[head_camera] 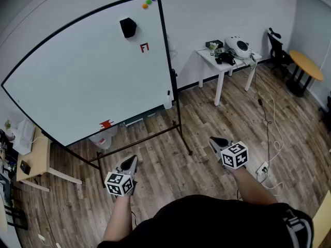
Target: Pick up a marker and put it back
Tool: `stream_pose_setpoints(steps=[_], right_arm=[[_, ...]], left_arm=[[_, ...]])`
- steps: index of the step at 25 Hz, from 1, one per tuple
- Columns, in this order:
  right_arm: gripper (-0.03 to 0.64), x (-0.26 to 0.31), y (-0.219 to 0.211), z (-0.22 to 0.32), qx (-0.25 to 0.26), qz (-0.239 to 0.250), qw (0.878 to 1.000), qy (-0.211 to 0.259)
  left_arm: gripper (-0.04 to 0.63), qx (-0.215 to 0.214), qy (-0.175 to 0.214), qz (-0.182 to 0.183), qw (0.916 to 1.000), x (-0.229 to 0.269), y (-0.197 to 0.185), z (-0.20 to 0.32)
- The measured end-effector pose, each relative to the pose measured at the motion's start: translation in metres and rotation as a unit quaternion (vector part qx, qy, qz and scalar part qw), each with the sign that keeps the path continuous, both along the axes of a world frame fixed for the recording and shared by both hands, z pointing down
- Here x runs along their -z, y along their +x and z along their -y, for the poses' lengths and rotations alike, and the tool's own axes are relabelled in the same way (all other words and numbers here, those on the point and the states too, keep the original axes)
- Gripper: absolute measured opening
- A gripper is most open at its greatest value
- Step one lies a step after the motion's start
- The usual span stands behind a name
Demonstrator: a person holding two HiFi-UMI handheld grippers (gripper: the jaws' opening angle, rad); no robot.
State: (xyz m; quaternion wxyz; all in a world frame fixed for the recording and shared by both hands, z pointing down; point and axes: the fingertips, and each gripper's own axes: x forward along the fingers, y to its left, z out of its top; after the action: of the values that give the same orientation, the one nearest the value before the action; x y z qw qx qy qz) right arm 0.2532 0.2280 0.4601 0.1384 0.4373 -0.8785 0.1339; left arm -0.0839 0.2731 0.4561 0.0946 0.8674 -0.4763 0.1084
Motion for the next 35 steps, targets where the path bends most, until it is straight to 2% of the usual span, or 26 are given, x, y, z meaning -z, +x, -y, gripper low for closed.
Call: stream_pose_setpoints(steps=[4,10,17,25,35], right_arm=[[-0.003,-0.002,0.011,0.002,0.004,0.0,1.0,0.003],[-0.003,0.001,0.008,0.003,0.009,0.018,1.0,0.003],[-0.003,-0.001,0.013,0.007,0.014,0.014,1.0,0.009],[-0.003,-0.02,0.004,0.029,0.006,0.017,1.0,0.001],[-0.005,-0.035,-0.025,0.093,0.004,0.023,1.0,-0.013]], left_arm=[[0.011,-0.002,0.008,-0.001,1.0,0.002,0.019,0.002],[0.011,0.007,0.012,-0.004,0.9999,0.003,0.026,-0.006],[0.011,-0.006,0.011,-0.003,0.9999,-0.006,0.052,-0.001],[0.011,-0.01,0.018,-0.003,0.9998,-0.01,0.048,0.032],[0.011,-0.026,0.015,-0.004,0.9995,-0.024,0.036,0.098]])
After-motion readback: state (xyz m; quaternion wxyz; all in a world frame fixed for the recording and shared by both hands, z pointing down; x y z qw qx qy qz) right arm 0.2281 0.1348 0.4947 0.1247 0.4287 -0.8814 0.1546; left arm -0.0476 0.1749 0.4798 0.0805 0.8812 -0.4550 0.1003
